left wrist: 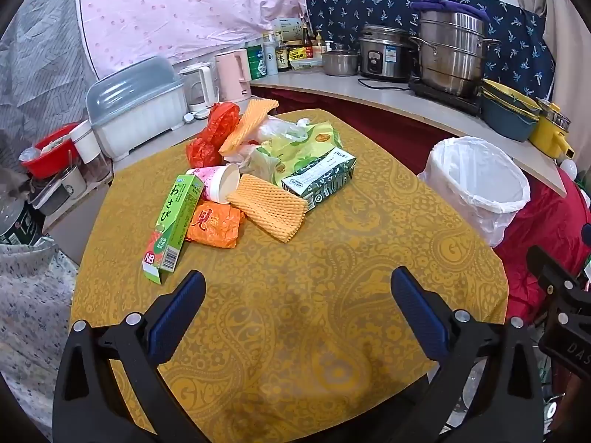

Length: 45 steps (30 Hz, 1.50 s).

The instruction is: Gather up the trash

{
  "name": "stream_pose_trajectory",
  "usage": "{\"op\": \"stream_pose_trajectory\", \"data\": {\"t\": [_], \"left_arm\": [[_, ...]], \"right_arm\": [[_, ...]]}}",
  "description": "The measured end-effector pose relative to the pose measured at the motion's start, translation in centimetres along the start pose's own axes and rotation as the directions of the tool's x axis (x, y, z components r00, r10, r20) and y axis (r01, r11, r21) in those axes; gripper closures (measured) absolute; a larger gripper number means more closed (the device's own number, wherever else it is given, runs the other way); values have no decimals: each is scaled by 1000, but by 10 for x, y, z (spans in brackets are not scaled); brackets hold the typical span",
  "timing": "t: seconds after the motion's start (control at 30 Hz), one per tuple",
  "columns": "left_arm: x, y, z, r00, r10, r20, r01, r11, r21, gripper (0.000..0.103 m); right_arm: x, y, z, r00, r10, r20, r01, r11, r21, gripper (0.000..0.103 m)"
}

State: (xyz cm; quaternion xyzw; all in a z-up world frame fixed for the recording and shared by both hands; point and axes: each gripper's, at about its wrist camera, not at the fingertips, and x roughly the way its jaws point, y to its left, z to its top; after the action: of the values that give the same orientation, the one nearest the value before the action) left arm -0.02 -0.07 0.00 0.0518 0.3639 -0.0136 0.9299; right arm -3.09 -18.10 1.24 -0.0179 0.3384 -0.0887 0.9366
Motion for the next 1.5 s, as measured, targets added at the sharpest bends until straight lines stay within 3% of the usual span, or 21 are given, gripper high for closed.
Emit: {"op": "stream_pose_trajectory", "data": {"t": [1.5], "left_arm": [[-6,-6,1,1000,2,13,-2,1000,-5,7]], "right_arm": [[-3,-15,5,1000,2,25,-2,1000,12,7]]}}
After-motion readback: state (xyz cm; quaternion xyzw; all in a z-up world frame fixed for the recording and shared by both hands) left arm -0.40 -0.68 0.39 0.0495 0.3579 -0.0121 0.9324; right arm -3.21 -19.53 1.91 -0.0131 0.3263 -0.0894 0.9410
